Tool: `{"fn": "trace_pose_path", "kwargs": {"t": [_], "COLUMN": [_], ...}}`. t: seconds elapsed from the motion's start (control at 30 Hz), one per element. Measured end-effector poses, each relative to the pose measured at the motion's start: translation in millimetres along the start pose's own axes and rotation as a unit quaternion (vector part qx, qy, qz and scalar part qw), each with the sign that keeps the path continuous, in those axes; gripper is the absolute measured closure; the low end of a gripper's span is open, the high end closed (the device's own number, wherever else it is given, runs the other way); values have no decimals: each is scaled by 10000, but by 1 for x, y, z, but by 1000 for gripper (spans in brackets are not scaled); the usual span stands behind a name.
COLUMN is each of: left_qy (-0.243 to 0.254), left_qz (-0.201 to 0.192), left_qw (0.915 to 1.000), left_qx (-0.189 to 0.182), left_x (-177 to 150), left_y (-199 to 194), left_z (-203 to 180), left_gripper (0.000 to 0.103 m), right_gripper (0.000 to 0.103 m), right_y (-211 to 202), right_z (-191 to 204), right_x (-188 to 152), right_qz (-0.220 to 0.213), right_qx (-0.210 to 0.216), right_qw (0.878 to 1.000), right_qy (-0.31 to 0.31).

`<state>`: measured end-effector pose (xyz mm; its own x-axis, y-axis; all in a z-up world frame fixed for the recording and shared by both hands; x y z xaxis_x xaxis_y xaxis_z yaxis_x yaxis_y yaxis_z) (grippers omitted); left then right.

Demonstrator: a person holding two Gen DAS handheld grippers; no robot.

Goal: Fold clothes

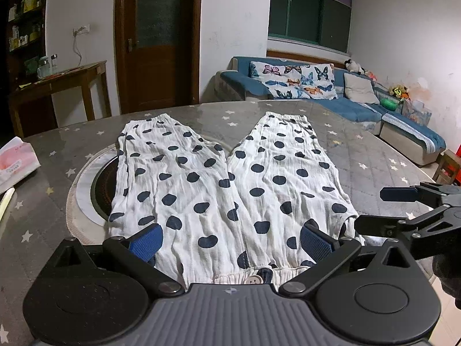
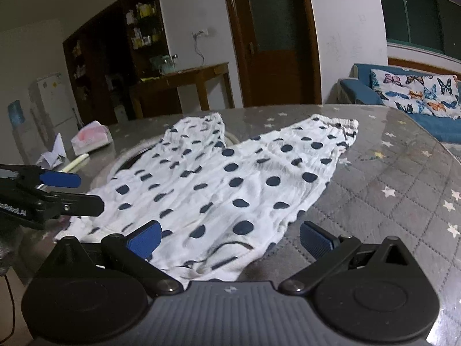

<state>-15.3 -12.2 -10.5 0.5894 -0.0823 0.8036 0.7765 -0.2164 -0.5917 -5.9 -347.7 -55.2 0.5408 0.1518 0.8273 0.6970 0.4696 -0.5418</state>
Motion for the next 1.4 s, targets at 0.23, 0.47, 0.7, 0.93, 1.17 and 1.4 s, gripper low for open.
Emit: {"fn": "trace_pose_path", "kwargs": {"t": [0.23, 0.47, 0.7, 0.93, 1.17, 1.4], "left_qy": [236, 482, 837, 1050, 1098, 1101], "left_qz": [114, 228, 217, 314, 596, 854], "left_qw": [9993, 9972, 9931, 9854, 9745, 9668], "left_qx": [-259, -529, -795, -1305, -1866, -2142], "left_x": [-3, -7, -7, -6, -10, -15], "left_y": [9, 18, 26, 38, 53, 66], "left_z": [-20, -41, -64, -83, -98, -104], "left_gripper": [0, 0, 0, 4, 20, 29], "right_gripper": [0, 0, 0, 0, 0, 0], "right_y": [9, 26, 44, 70, 111, 141], "right_z": [-16, -34, -43, -59, -77, -101], "right_x": [0, 12, 24, 49, 65, 73], "right_qz": [205, 332, 363, 411, 666, 863], "right_qx": [-260, -526, -779, -898, -1225, -1404], "right_qw": [9994, 9981, 9958, 9941, 9880, 9836], "right_qy": [43, -14, -323, -454, -667, -737]}}
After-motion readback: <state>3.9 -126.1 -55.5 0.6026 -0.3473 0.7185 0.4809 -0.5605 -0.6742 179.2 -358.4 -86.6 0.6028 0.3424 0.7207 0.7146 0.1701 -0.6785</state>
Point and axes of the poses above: each gripper's, at about its wrist camera, not at the fingertips, and y roughly the way its jaws point, z to its left, x to its top, the point moved 2 cm from there along y, roughly the way its jaws point, and after that the axes turned 2 degrees about -x, right-handed, at the moved point
